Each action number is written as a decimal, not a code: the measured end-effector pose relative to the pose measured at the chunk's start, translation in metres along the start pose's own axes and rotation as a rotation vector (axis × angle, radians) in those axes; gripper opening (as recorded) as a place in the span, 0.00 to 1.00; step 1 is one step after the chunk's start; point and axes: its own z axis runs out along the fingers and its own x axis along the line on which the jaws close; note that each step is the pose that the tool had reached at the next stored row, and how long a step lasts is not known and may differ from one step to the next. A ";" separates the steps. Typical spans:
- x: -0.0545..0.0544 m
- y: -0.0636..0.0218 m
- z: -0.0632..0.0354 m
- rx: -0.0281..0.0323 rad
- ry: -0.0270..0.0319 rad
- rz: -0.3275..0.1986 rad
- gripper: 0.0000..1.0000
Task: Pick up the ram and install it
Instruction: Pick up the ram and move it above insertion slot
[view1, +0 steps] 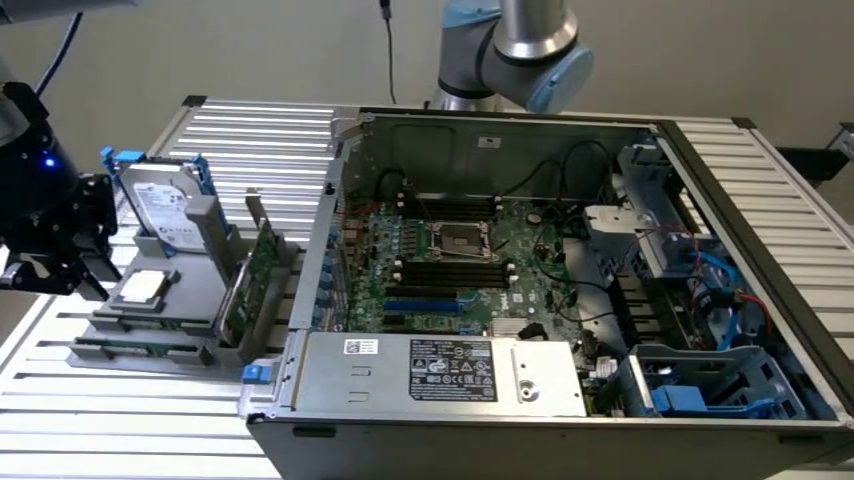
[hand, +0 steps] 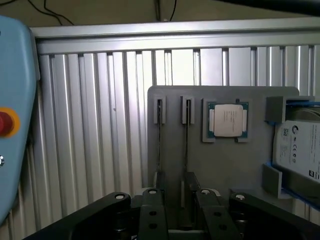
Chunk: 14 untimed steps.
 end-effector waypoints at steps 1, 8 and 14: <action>0.000 0.0029 0.0020 0.0011 0.0000 0.000 0.31; 0.001 0.0103 0.0147 0.0072 -0.0004 -0.003 0.31; 0.000 0.0035 0.0253 0.0071 -0.0002 -0.007 0.31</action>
